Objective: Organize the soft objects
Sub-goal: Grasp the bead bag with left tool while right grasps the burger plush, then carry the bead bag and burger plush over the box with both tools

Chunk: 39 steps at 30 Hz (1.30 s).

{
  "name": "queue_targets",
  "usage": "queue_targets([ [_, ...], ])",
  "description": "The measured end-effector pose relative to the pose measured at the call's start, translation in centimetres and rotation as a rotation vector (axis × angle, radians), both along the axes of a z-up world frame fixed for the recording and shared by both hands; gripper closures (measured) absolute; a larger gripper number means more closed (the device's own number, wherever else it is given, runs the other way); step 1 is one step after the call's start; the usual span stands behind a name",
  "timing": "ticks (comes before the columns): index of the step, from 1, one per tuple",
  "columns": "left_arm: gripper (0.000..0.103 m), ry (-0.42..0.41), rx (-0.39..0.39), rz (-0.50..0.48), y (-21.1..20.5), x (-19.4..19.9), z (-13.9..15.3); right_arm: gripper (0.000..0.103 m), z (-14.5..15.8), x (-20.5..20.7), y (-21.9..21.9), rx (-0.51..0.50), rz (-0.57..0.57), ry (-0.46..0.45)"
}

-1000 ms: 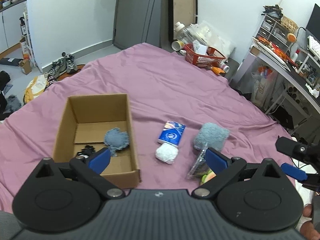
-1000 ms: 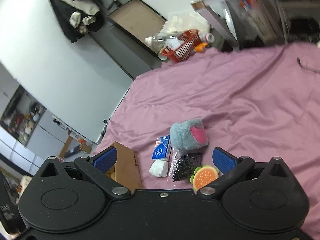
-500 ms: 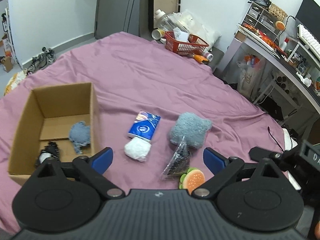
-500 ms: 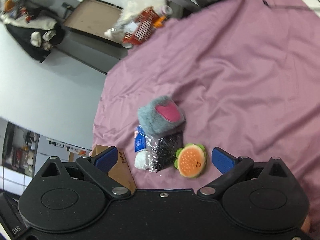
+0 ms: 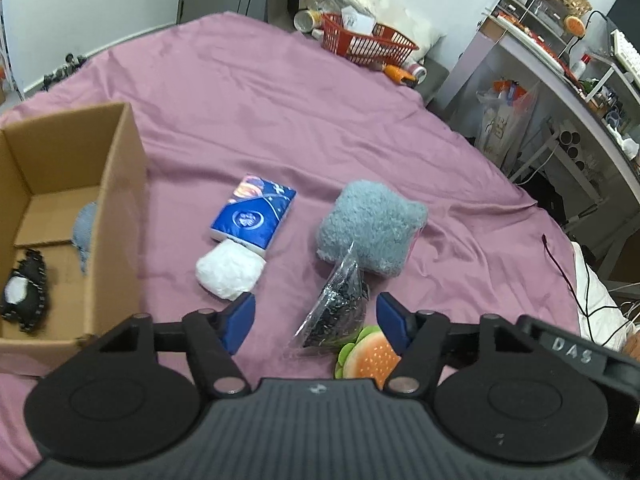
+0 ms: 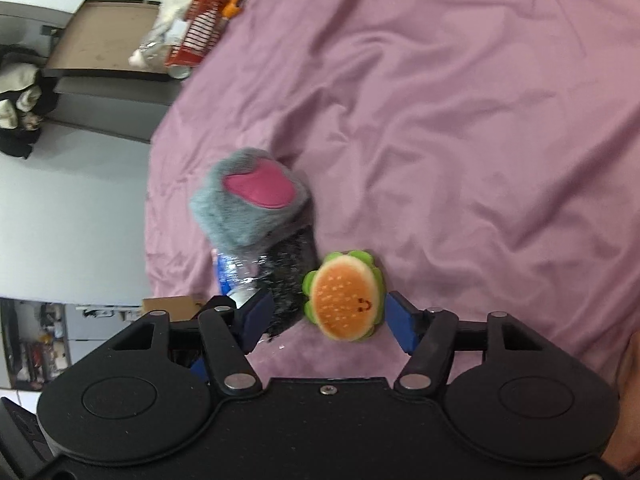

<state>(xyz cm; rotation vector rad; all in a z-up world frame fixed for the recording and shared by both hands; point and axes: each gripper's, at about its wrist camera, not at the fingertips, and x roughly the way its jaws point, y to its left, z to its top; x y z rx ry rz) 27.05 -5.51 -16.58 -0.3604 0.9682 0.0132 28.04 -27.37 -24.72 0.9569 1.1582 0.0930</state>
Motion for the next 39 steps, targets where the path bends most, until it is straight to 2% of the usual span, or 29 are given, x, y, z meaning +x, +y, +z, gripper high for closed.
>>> queue_targets([
  [11,0.045,0.071,-0.046,0.007,-0.2,2.3,-4.4,0.046,-2.0,1.1,0.5,0.01,-0.035,0.063],
  [14,0.062,0.07,-0.098,0.0,-0.2,2.6,-5.0,0.046,-2.2,1.4,0.9,0.009,-0.022,0.063],
  [15,0.074,0.062,-0.11,-0.009,-0.3,2.7,-5.0,0.046,-2.2,1.6,1.0,0.002,-0.016,0.059],
  [18,0.077,0.056,-0.109,-0.013,-0.4,2.7,-4.7,0.046,-2.3,2.0,1.5,-0.013,-0.003,0.054],
  [20,0.078,0.057,-0.124,-0.003,0.0,2.6,-4.6,0.046,-2.5,2.1,1.6,-0.018,0.004,0.058],
  [22,0.079,0.056,-0.125,0.007,0.3,2.5,-4.4,0.059,-2.5,2.2,2.0,-0.028,0.029,0.05],
  [23,0.079,0.057,-0.125,0.014,0.5,2.3,-4.3,0.069,-2.5,2.2,2.2,-0.028,0.046,0.045],
  [27,0.079,0.062,-0.123,0.032,1.0,1.9,-4.0,0.077,-1.8,2.0,2.6,-0.047,0.074,0.006],
  [39,0.079,0.002,-0.067,0.059,2.1,-0.6,-0.2,0.079,1.8,0.4,3.0,-0.066,0.102,-0.155],
])
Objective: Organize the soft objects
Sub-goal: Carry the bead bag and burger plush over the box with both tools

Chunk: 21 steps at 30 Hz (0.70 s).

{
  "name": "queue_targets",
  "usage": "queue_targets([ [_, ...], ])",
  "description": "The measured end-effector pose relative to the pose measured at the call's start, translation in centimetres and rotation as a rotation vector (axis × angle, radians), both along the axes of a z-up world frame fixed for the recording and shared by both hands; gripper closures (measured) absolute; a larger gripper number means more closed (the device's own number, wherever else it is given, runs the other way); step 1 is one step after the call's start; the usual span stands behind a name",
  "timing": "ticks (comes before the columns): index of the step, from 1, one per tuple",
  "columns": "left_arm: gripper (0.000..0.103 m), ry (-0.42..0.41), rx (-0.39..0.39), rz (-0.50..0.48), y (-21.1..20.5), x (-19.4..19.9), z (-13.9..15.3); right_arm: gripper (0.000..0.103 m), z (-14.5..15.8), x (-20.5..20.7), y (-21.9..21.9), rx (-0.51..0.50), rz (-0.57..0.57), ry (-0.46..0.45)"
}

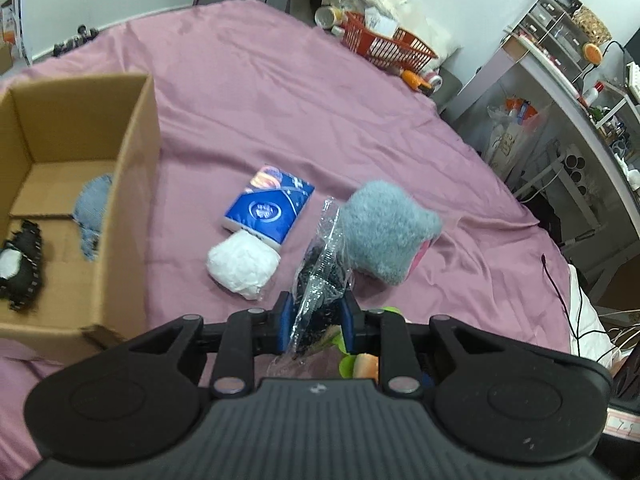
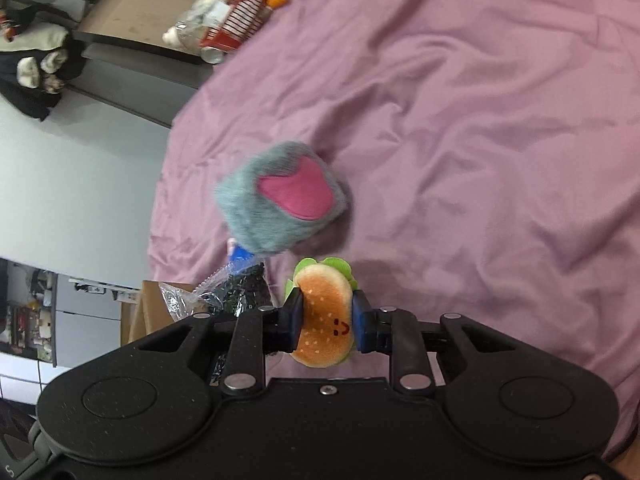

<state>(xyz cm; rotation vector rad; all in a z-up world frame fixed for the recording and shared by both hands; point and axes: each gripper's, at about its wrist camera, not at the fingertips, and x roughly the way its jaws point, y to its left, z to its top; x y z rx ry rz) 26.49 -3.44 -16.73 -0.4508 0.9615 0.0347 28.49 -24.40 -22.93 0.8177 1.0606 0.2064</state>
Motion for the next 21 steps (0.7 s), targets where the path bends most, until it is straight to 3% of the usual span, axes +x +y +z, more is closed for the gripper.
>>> queue_targets([
  [9,0.079,-0.055,0.041,0.021,0.8,-2.4,3.4,0.079,2.9,-0.8,1.3,-0.005,0.078,-0.137],
  [21,0.079,-0.108,0.096,0.083,3.1,-5.2,7.0,0.079,5.4,-2.3,2.9,-0.024,0.154,-0.227],
])
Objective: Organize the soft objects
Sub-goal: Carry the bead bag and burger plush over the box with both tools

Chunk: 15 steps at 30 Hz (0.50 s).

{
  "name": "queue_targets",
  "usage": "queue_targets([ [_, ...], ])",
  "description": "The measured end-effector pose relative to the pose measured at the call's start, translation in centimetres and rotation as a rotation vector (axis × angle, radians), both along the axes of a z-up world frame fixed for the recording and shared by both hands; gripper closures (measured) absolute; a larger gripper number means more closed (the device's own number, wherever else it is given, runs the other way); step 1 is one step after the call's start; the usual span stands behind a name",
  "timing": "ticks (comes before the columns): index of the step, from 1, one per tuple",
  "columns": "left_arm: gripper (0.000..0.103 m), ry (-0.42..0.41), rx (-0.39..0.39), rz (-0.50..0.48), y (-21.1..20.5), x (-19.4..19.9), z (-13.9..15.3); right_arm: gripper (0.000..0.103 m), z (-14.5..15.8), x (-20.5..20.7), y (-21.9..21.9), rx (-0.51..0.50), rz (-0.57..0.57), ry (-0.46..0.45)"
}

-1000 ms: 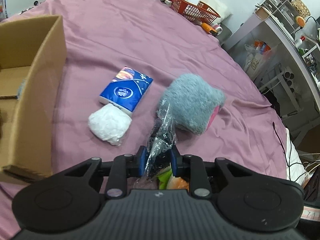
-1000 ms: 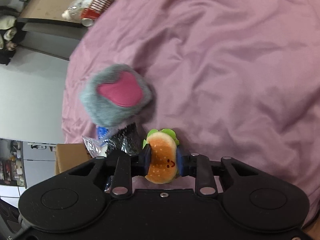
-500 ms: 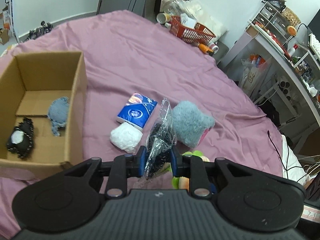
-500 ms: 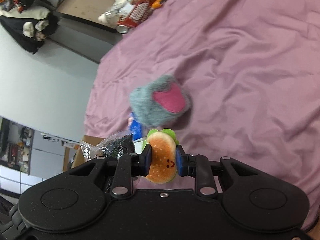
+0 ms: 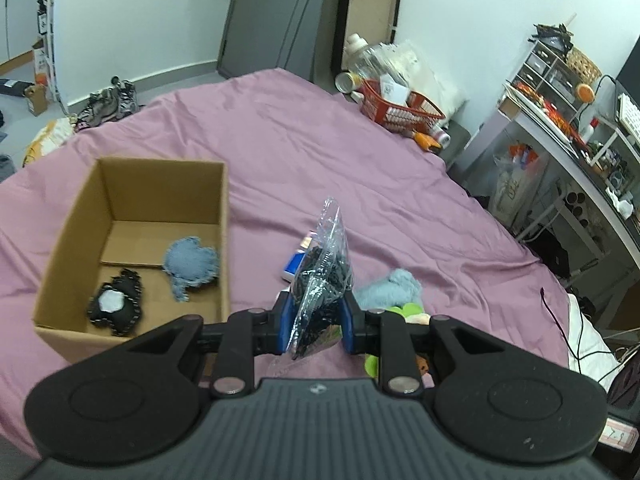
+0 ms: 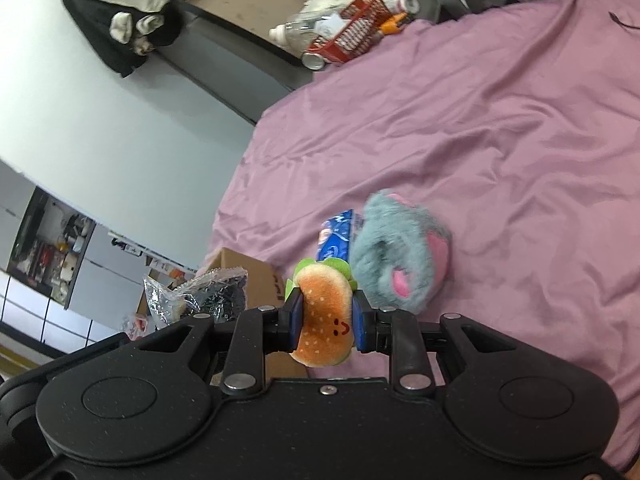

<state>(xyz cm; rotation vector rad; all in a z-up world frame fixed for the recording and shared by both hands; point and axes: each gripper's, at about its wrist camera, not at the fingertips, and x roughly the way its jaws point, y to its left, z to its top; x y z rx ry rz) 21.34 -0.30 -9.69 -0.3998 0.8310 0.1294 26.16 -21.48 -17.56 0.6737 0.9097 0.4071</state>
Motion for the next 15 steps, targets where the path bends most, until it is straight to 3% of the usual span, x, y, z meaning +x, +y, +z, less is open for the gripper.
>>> queue_targets([
  [5,0.079,-0.017,0.008,0.02,1.1,-0.8,0.9,0.079,1.1,-0.5,0.8,0.035,0.037,-0.044],
  [15,0.079,-0.039,0.003,0.074,5.2,-2.4,1.8,0.078,2.4,-1.5,3.7,0.012,0.099,-0.112],
])
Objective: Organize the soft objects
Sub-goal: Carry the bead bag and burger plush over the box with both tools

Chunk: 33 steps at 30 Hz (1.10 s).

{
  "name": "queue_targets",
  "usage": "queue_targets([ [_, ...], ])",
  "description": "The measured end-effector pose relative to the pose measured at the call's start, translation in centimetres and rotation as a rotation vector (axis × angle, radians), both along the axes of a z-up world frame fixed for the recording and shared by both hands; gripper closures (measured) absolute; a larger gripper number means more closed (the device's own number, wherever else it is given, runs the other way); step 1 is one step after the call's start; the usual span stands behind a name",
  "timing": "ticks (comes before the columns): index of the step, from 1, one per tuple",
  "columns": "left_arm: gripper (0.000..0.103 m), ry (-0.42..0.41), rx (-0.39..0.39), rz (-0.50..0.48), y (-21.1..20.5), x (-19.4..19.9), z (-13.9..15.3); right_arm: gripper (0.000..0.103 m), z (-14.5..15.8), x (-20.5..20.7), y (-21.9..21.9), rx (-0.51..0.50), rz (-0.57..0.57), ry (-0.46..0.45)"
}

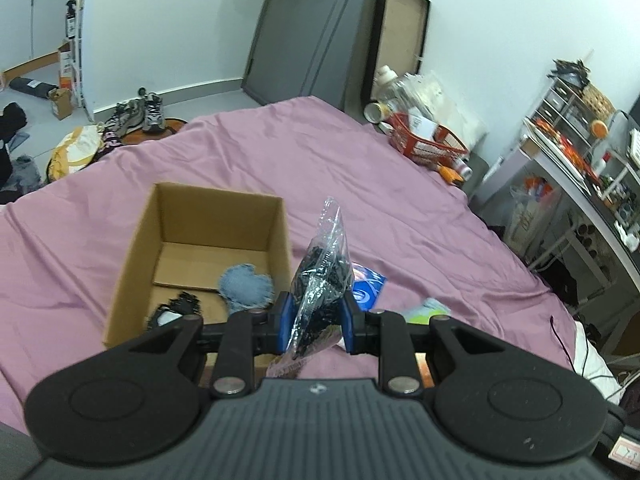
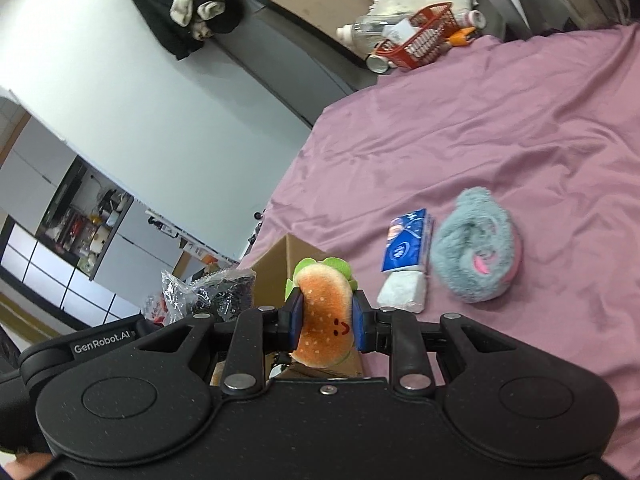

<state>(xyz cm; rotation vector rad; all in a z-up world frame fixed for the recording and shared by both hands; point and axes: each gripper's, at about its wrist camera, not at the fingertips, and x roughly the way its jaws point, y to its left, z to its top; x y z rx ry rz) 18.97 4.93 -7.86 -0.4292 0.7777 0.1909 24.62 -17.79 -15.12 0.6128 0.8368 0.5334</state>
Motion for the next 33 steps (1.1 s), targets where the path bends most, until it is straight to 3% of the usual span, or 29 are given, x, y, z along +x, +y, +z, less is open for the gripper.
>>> queue_targets([
  [9,0.079,0.012,-0.019,0.043,3.4,-0.4,-0.9,0.079,0.8,-0.3,1.9,-0.028,0.01,-0.054],
  [18,0.078,0.074,-0.04,0.05,5.3,0.1,-2.9,0.078,1.7,0.0,4.0,-0.042,0.025,-0.112],
  [24,0.069,0.077,-0.036,0.039,6.3,0.1,-3.0,0.078,1.8,0.1,6.1,-0.059,0.058,-0.142],
  [33,0.068,0.077,-0.048,0.052,8.6,0.0,-2.9,0.078,1.4,0.3,8.9,-0.095,0.09,-0.145],
])
